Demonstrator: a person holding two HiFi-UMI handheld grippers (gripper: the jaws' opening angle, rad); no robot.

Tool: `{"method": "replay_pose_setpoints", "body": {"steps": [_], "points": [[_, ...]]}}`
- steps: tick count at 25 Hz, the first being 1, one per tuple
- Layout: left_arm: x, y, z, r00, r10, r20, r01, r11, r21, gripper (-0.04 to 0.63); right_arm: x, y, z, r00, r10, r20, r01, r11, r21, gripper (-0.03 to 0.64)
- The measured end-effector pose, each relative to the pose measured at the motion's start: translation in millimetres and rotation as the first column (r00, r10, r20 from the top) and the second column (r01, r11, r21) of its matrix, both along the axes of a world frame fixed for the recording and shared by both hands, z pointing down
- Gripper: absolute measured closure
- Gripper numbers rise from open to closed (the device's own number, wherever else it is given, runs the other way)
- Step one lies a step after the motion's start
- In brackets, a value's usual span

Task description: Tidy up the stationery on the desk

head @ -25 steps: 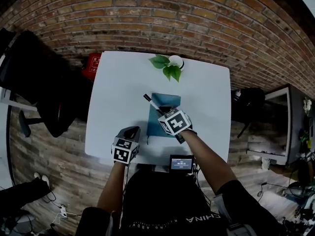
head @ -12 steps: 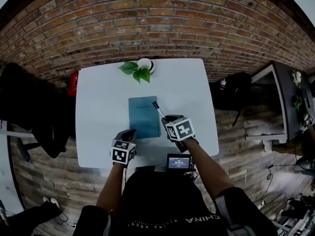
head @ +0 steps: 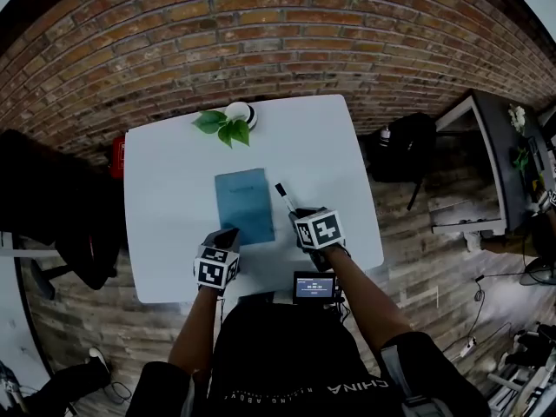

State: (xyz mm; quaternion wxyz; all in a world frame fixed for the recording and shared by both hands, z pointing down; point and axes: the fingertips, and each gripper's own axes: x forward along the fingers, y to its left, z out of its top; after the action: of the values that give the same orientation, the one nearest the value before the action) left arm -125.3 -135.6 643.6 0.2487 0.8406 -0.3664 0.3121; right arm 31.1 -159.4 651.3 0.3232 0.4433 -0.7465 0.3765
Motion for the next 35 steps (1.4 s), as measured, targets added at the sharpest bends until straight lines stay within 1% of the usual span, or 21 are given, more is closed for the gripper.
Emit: {"method": "replay_pose_setpoints", "body": {"steps": [4,9,15,23,27,32,35], "points": [[3,-4,4,1.000,0.020,-0.005,-0.020,1.000,-0.005,0.584,-4,-1,10,0.999,0.042,0.006,-0.042,0.999,-0.034,0.543],[5,-10,10,0.999,0.039,-0.004,-0.039,0.999,-0.015,0.584,-16,-1,21,0.998,0.067,0.000,-0.067,0.995,-0.069,0.543],[6,-11,15,0.998,0.068,0.000,-0.068,0.997,-0.026,0.584,-22,-1,24,0.995,0.099,-0.024,-0.101,0.992,-0.079,0.543],[5,-11,17,0.997,0.071,-0.011,-0.072,0.997,-0.028,0.584,-35,3,25,0.997,0.083,-0.002,-0.083,0.992,-0.094,0.540],[5,-11,16,0.997,0.072,-0.016,-0.072,0.997,-0.027,0.584,-41,6,24,0.998,0.053,0.044,-0.048,0.993,-0.106,0.532],[5,-11,17,0.997,0.070,-0.014,-0.071,0.997,-0.026,0.584,-48,11,19,0.995,0.013,0.096,-0.004,0.995,-0.098,0.525],[5,-11,16,0.998,0.069,-0.012,-0.069,0.997,-0.024,0.584,-52,13,16,0.992,-0.006,0.127,0.019,0.995,-0.095,0.506]]}}
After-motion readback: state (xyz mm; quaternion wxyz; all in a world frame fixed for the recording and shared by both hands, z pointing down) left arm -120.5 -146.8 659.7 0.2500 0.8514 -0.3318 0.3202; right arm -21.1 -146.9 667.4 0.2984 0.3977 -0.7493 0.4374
